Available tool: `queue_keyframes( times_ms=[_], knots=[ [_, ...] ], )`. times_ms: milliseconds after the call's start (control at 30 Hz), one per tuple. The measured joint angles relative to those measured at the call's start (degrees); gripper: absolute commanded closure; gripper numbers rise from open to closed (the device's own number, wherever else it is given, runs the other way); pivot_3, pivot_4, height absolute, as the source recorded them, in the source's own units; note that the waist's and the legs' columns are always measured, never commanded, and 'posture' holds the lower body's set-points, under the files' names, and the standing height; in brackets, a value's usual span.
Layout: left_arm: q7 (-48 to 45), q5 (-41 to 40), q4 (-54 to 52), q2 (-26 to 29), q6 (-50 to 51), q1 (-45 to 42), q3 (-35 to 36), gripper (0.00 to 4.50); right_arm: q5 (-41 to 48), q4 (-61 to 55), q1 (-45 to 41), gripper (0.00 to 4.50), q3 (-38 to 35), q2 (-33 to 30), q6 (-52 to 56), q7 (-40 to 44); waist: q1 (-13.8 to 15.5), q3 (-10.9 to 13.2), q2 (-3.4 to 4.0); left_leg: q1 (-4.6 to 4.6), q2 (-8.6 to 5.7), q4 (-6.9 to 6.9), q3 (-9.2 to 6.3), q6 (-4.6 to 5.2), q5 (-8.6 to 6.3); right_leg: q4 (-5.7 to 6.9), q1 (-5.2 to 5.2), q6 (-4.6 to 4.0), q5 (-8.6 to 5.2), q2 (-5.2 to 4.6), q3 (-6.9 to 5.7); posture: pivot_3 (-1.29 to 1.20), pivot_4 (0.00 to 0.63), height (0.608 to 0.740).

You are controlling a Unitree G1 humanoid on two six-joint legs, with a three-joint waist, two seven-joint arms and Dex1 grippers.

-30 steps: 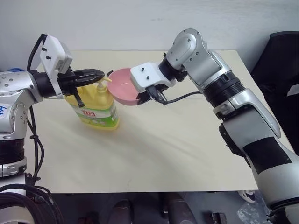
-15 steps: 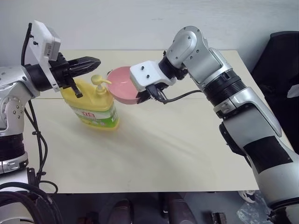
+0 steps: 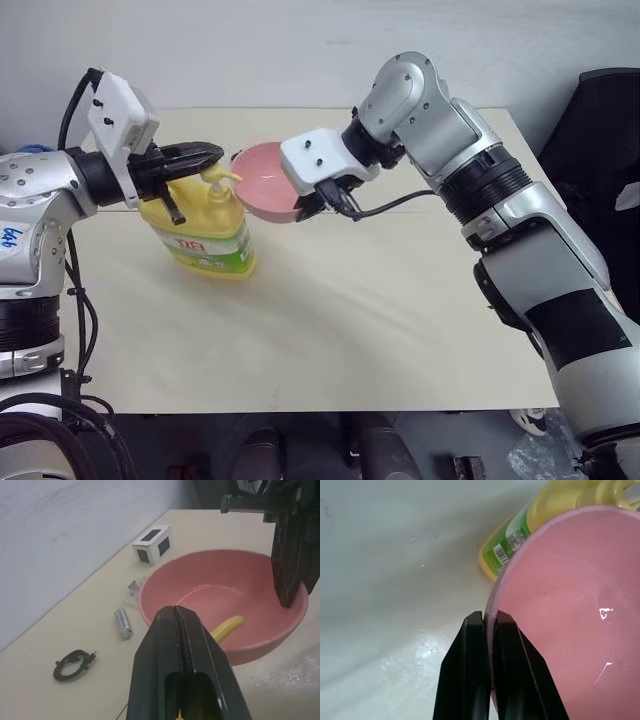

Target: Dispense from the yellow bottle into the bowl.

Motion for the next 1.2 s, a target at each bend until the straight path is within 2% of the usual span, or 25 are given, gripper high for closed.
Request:
queue_keyframes(
  times_ms=[567, 633, 733, 1200],
  knots=[
    [-2.31, 6.00, -0.35, 2.59, -8.62, 2.56, -2.53, 4.49, 3.82, -3.16, -0.04, 4.50, 2.22, -1.11, 2.18, 0.00, -0.01, -0.23, 0.19, 0.28, 0.00, 0.00, 0.01, 0.24, -0.10, 0.06, 0.20, -0.01, 0.00, -0.01, 0.02, 0.00, 0.150, 0.740],
    [-2.31, 6.42, -0.36, 2.65, -9.39, 3.00, -2.55, 4.49, 3.97, -3.18, -0.05, 4.50, 2.28, -1.11, 2.39, 0.00, 0.00, -0.29, 0.24, 0.46, 0.00, 0.00, 0.01, 0.28, -0.12, 0.02, 0.38, -0.02, -0.01, 0.00, 0.02, 0.00, 0.150, 0.740],
    [-2.35, 7.80, -0.35, 3.12, -10.91, 3.84, -2.90, 4.49, 3.96, -3.17, -0.19, 4.50, 2.44, -1.11, 2.44, 0.00, -0.07, -0.29, 0.24, 1.24, 0.03, -0.20, 0.03, 0.49, -0.27, -0.28, 1.14, -0.12, -0.07, 0.03, 0.00, 0.00, 0.150, 0.740],
    [-2.33, 15.31, 1.95, 3.82, -22.42, 4.21, -4.89, 4.49, 3.88, -3.12, -0.37, 4.50, 2.64, -1.00, 2.55, 0.02, -0.05, -0.60, 0.47, 1.31, 0.04, -0.18, 0.06, 0.49, -0.27, -0.23, 1.15, -0.13, -0.07, 0.03, 0.03, 0.00, 0.150, 0.740]
  ],
)
